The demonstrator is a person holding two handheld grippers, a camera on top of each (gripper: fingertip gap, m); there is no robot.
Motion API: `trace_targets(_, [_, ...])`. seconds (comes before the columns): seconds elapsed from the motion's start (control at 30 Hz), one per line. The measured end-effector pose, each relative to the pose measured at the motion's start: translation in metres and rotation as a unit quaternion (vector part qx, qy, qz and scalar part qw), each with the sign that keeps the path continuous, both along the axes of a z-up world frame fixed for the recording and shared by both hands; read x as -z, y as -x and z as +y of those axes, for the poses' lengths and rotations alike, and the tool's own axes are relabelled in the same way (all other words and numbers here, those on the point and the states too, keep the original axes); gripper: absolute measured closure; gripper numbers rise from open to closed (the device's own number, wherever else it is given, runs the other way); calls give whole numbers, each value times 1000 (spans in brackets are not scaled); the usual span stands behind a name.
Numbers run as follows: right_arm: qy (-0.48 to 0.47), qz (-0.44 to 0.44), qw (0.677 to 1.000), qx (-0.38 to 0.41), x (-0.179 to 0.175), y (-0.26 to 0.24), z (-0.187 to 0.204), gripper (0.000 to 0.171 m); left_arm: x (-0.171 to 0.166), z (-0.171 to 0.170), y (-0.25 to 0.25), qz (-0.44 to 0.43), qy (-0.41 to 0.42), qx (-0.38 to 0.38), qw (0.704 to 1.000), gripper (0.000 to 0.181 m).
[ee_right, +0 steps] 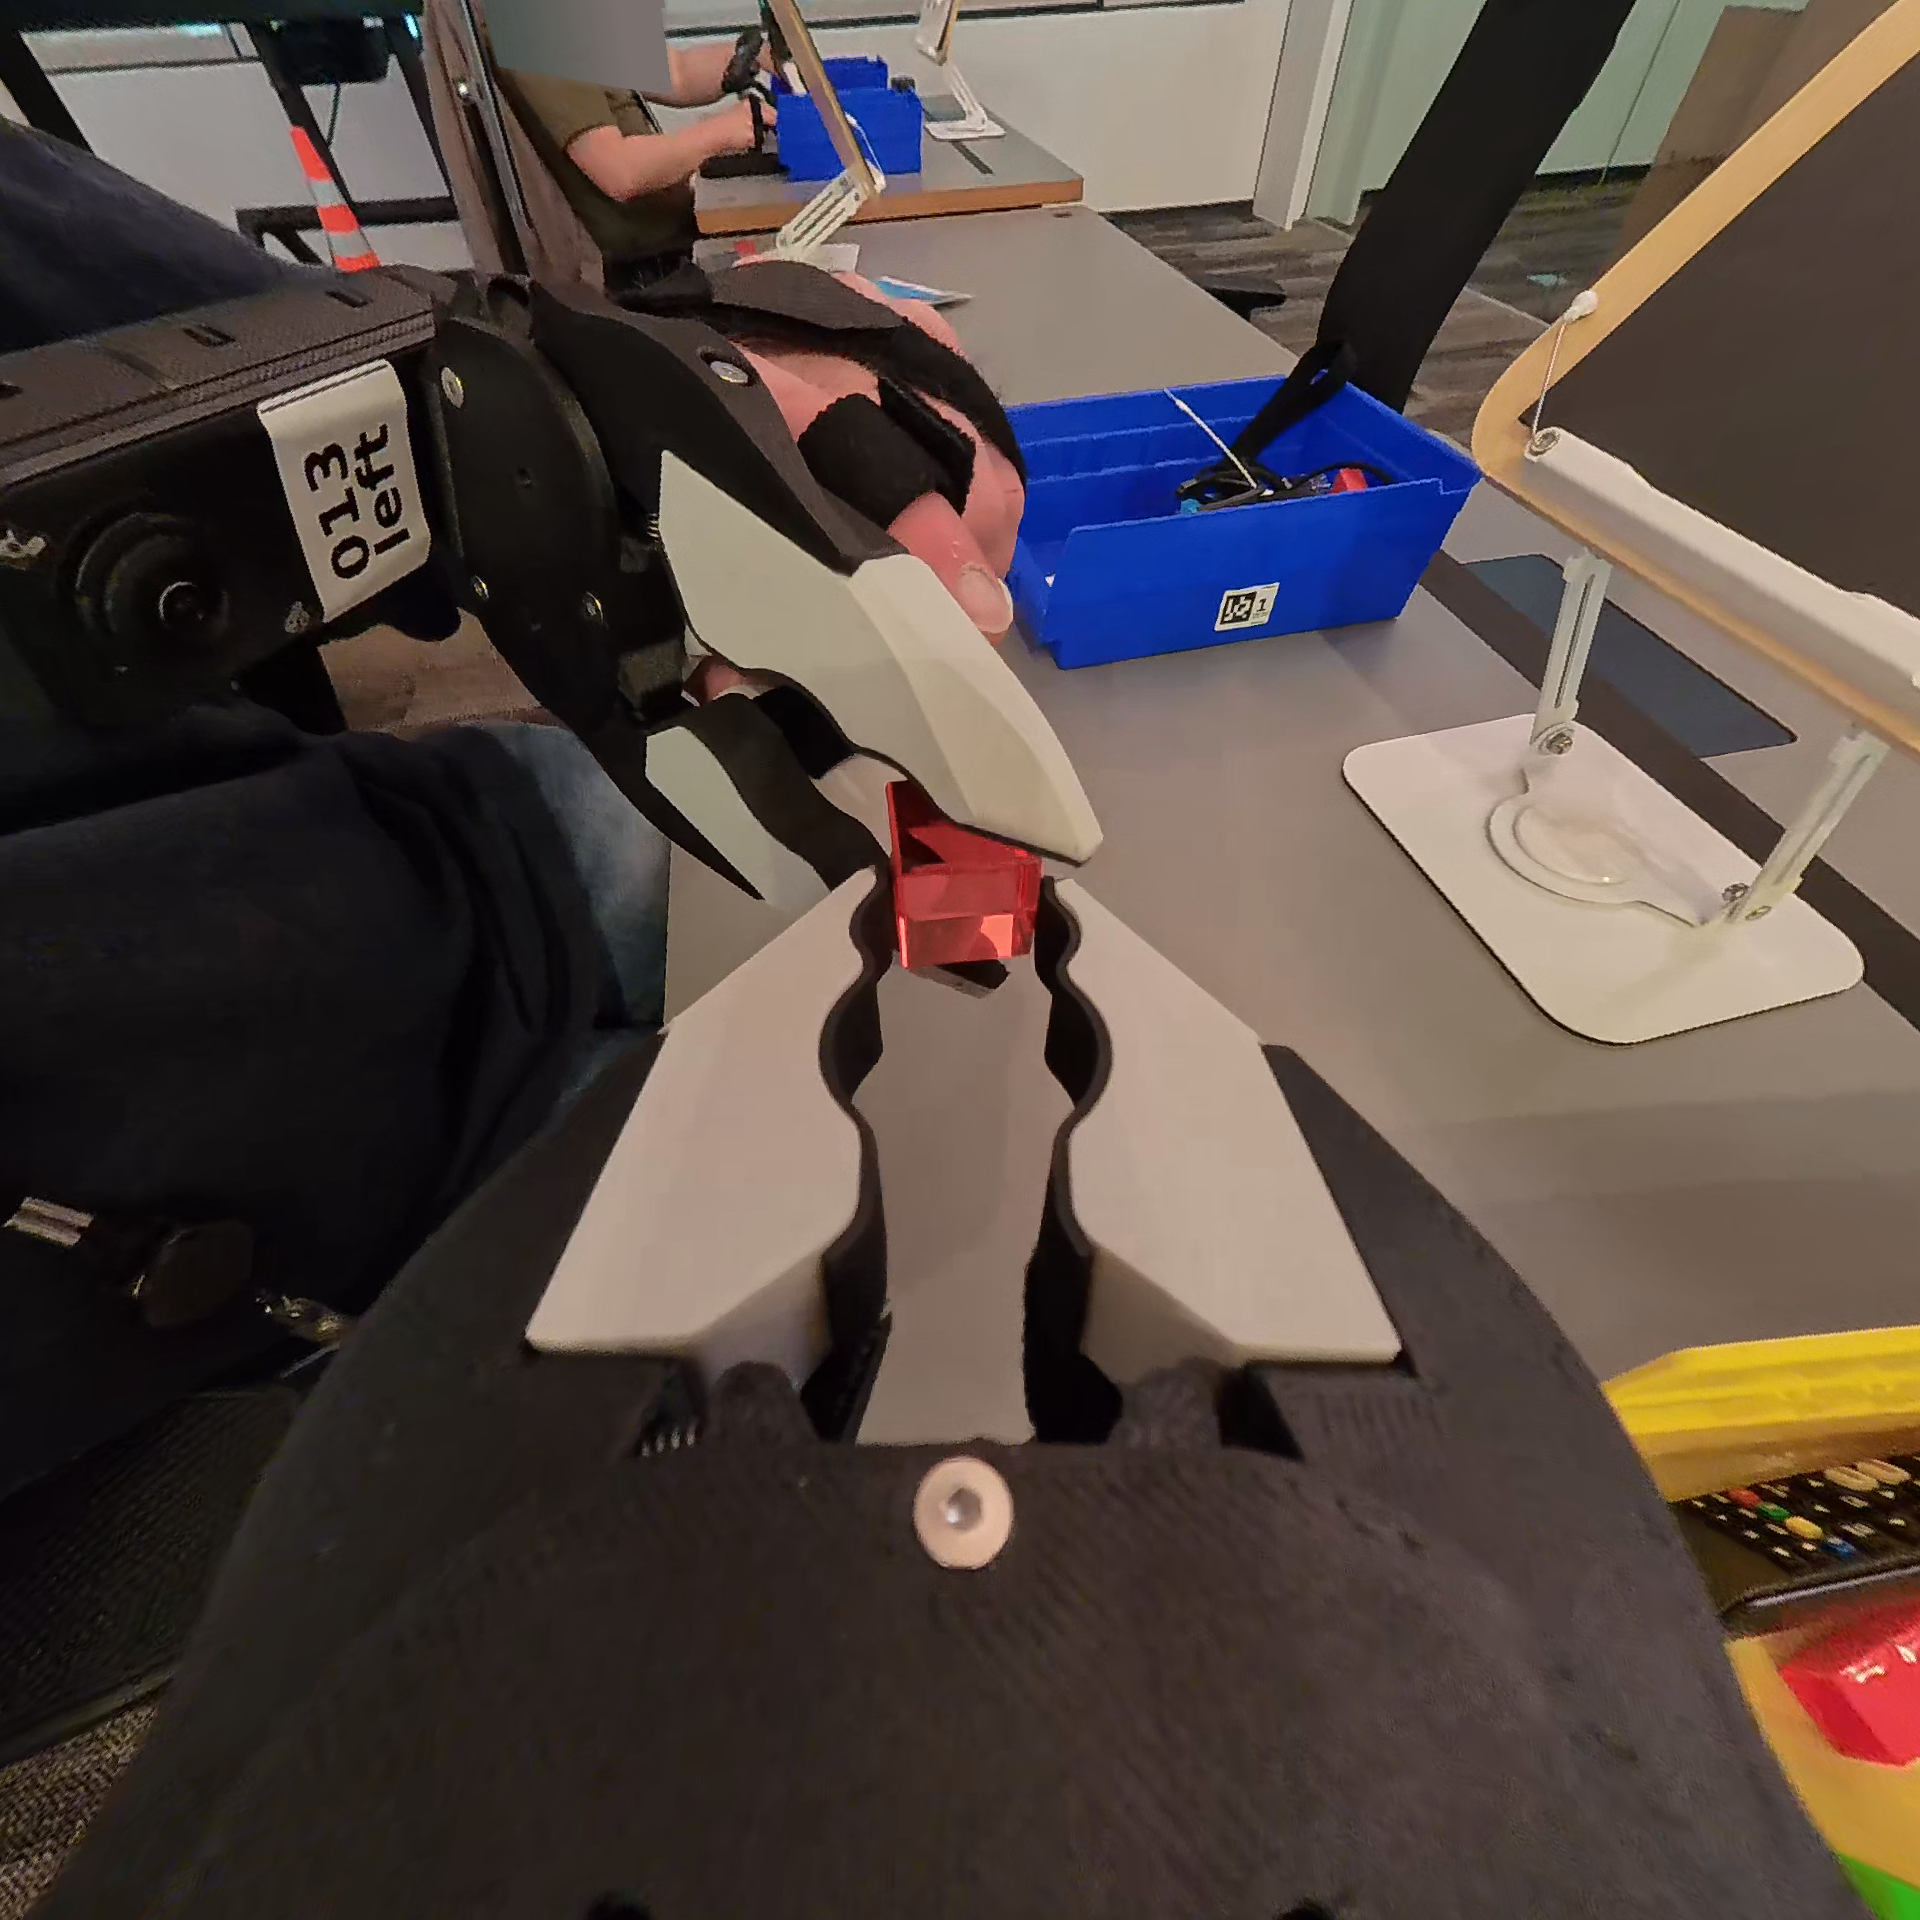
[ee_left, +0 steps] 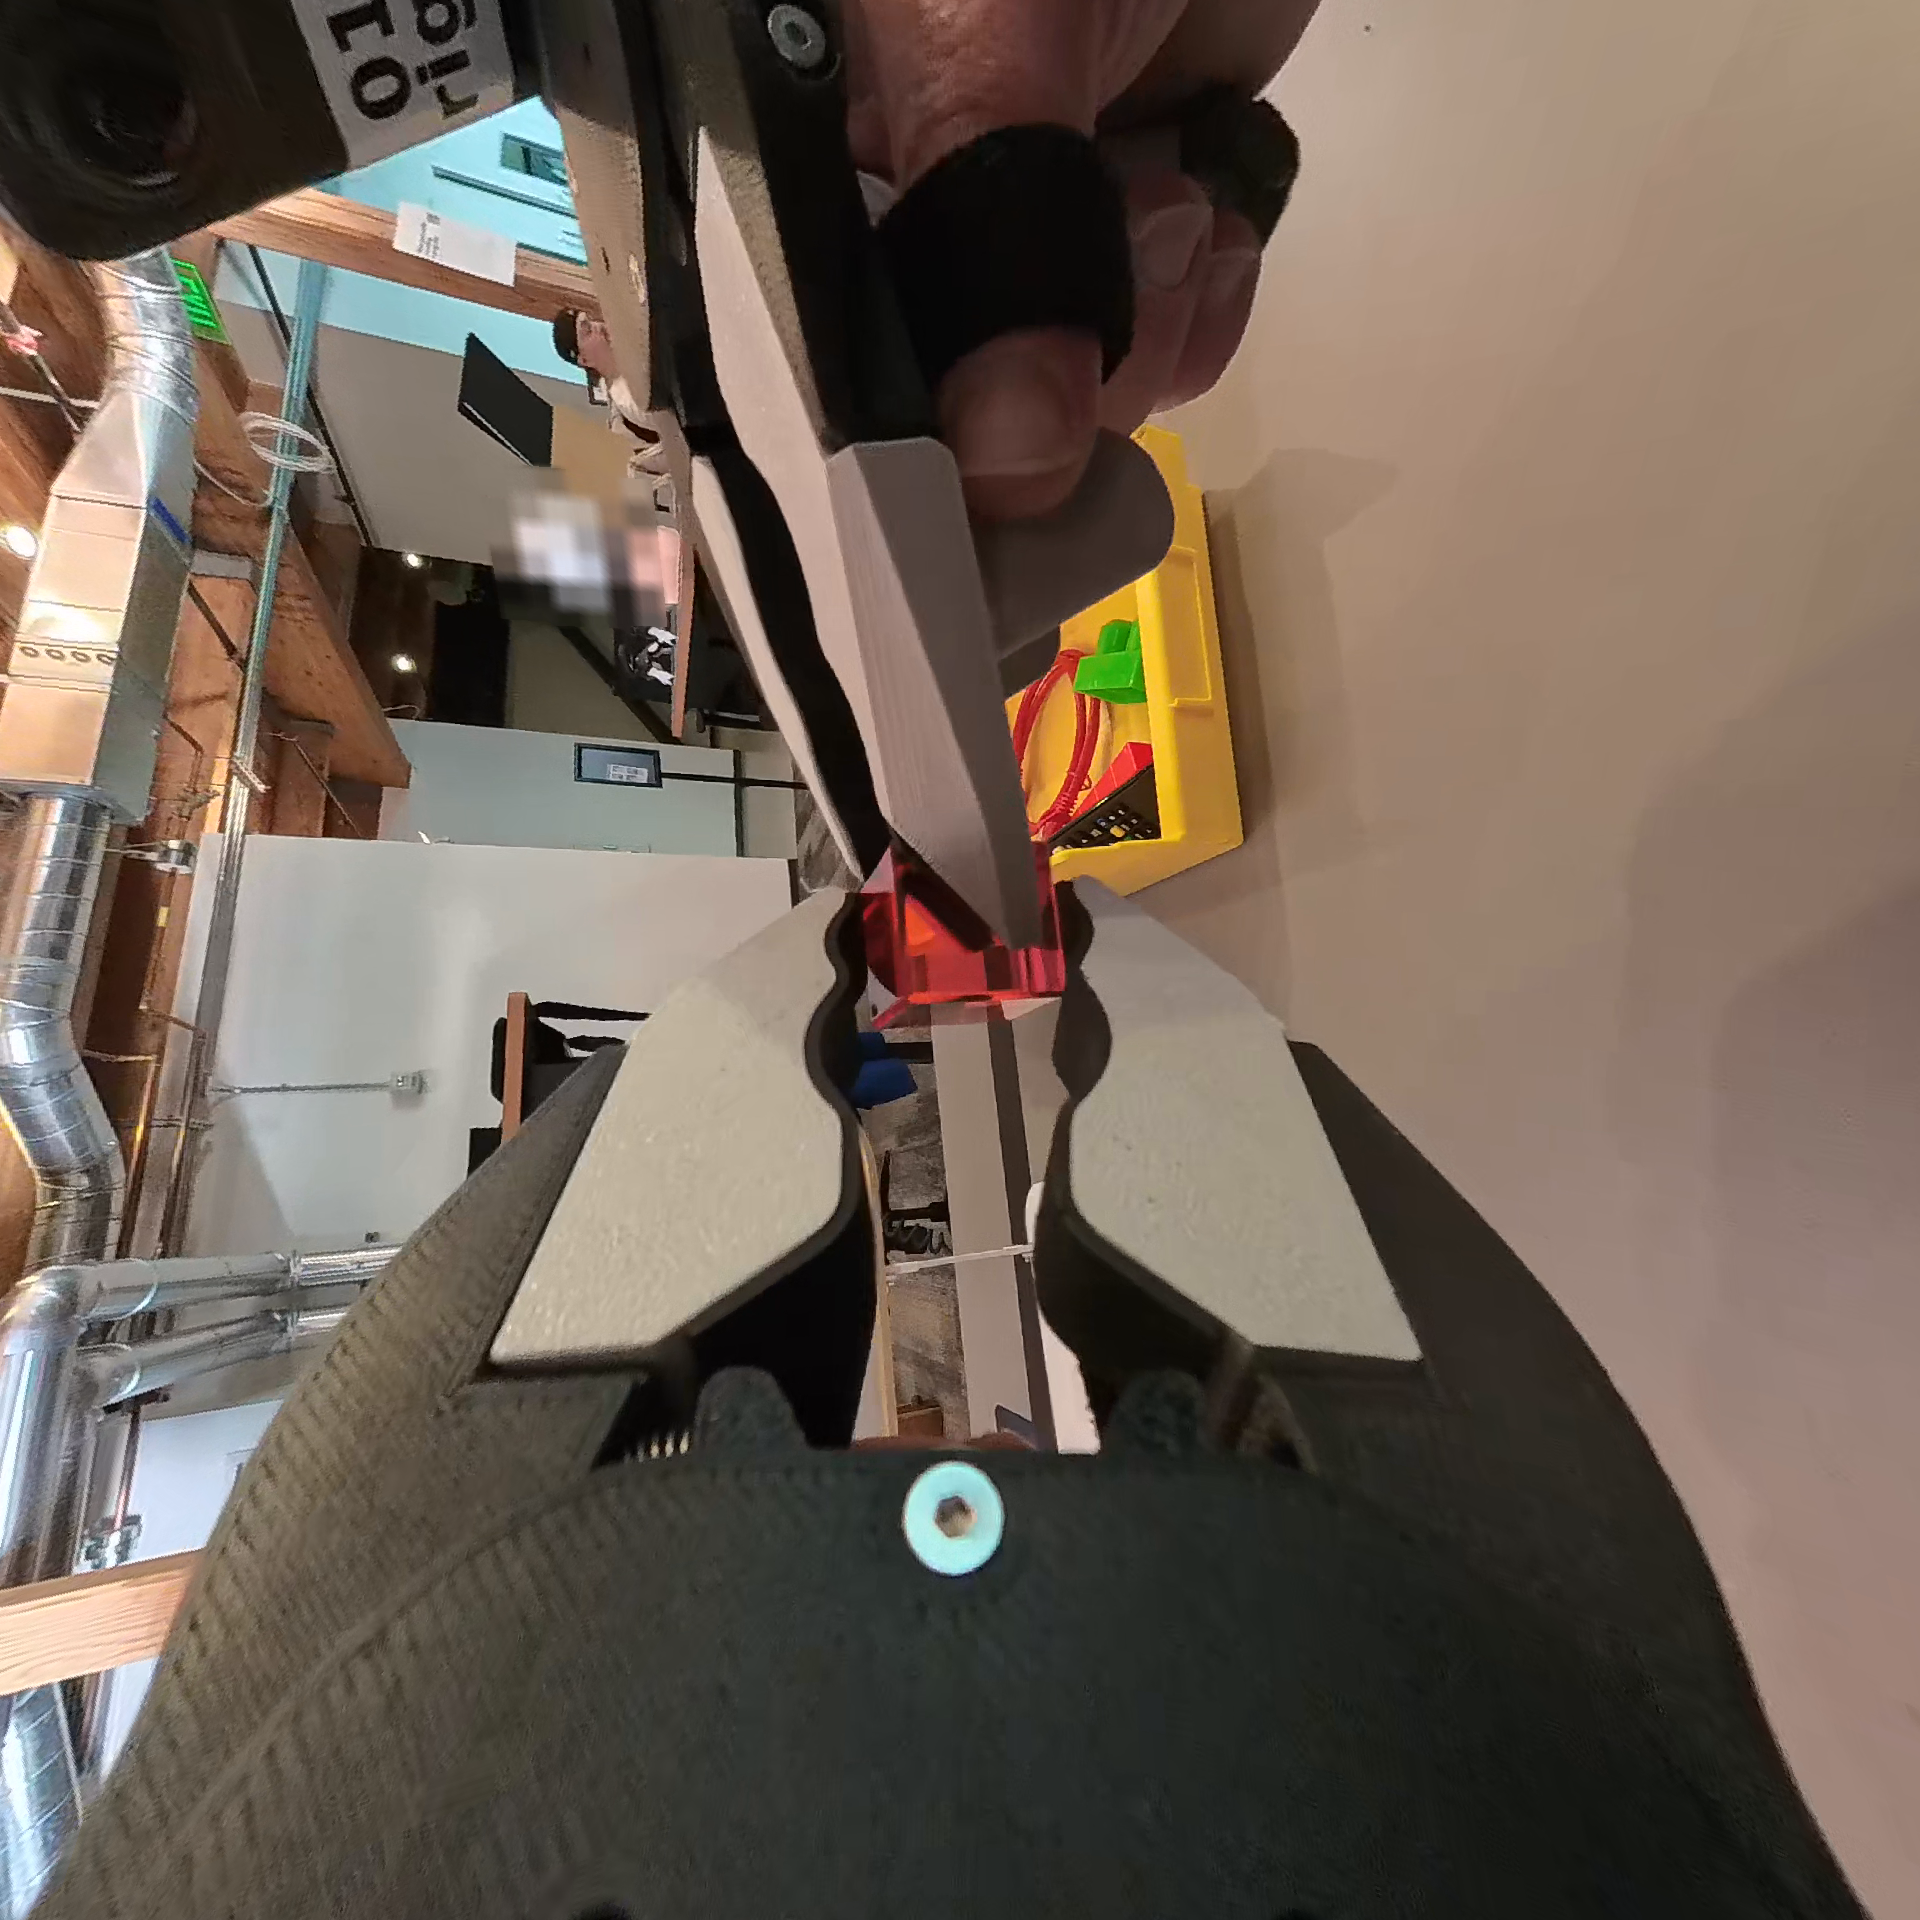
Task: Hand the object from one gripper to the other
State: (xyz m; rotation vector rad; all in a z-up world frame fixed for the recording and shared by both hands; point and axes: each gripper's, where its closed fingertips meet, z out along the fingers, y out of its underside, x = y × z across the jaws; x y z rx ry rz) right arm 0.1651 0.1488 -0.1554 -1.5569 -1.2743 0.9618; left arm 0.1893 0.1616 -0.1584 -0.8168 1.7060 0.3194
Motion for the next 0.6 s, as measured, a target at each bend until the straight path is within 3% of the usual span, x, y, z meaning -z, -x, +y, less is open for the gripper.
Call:
trace_targets(0.33, [-27, 15, 999, 44, -9, -10, 11, 129, -5, 6, 5, -23, 35, -9, 999, 148])
trace_targets(0.47, [-103, -22, 990, 89, -12, -16, 15, 122, -7, 11, 8, -27, 48, -19, 998, 147])
trace_targets(0.6, [-236, -78, 963, 102, -14, -19, 11, 119, -6, 7, 6, -39, 127, -2, 991, 148])
